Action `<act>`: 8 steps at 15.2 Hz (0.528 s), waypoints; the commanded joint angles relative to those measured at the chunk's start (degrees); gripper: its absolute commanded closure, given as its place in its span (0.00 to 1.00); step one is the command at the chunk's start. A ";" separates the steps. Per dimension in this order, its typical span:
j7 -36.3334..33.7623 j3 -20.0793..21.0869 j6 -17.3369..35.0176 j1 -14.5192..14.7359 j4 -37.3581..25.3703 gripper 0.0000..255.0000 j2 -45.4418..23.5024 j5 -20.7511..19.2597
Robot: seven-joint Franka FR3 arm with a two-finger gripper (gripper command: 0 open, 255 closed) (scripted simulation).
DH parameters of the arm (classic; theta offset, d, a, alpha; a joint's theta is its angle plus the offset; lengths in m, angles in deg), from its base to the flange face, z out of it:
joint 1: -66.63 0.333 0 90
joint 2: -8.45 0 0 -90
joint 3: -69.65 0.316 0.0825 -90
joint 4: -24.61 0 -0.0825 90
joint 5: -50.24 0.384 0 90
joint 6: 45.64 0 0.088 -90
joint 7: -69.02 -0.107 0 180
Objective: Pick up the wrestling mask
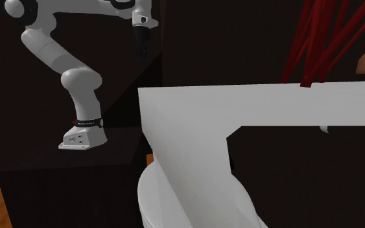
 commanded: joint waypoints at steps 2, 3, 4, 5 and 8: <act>-2.74 1.22 1.66 -0.41 0.94 0.00 -0.87 0.68; -5.44 2.47 3.34 -0.85 1.78 0.00 -1.86 1.36; -8.14 3.67 5.05 -1.27 2.51 0.00 -2.99 1.99; -10.84 4.85 6.77 -1.67 3.14 0.00 -4.23 2.58; -18.85 8.31 11.98 -2.96 4.38 0.00 -8.67 4.07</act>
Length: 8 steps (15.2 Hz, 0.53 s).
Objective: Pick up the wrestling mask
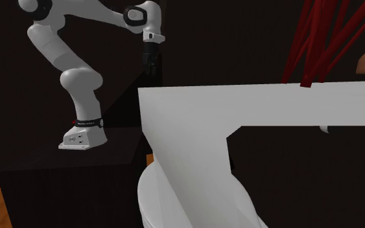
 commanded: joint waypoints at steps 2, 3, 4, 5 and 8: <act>-8.25 3.29 5.38 -1.40 0.79 0.00 -5.02 1.15; -10.91 4.32 7.10 -1.88 0.79 0.00 -6.92 1.39; -13.57 5.33 8.80 -2.40 0.70 0.00 -8.90 1.55; -16.25 6.29 10.47 -2.92 0.51 0.00 -10.96 1.62; -24.34 8.93 15.29 -4.59 -0.59 0.00 -17.54 1.27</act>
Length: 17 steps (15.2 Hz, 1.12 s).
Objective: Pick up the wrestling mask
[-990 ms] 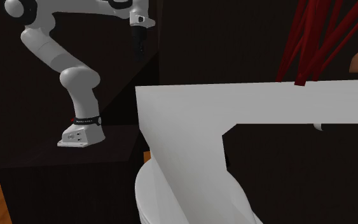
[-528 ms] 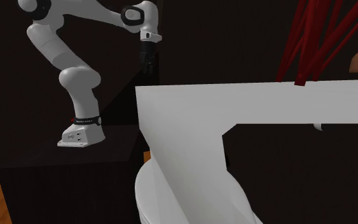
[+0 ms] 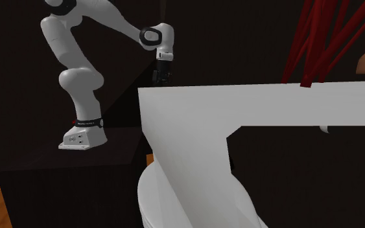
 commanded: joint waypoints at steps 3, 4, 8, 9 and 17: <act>-11.15 2.85 6.17 -2.48 -2.62 0.00 -9.79 -1.59; -13.95 3.37 7.50 -2.99 -3.39 0.00 -12.21 -2.22; -25.19 4.41 12.14 -4.53 -7.13 0.00 -22.04 -5.57; -27.96 4.37 13.10 -4.74 -8.21 0.00 -24.49 -6.53; -47.52 0.31 18.50 -4.09 -18.44 0.00 -42.91 -12.67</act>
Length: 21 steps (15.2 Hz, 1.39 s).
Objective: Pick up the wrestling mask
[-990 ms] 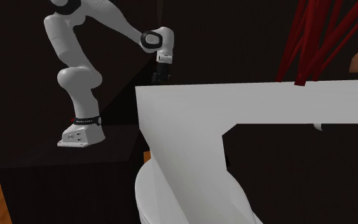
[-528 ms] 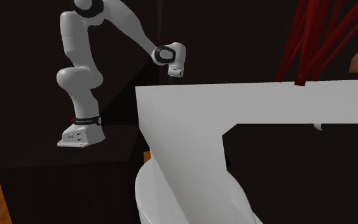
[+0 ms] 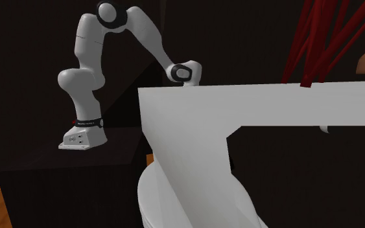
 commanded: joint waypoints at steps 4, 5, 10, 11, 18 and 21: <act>-9.95 -3.87 2.01 0.93 -7.22 0.00 -10.37 -1.50; -10.96 -4.40 2.22 1.08 -8.12 0.00 -11.57 -1.49; -11.50 -4.99 4.92 1.50 -8.56 0.00 -14.76 -2.30; -11.61 -5.10 5.44 1.59 -8.68 0.00 -15.41 -2.46; -11.66 -5.33 6.30 1.62 -8.80 1.00 -16.40 -2.71; -11.65 -5.33 6.30 1.62 -8.78 1.00 -16.38 -2.71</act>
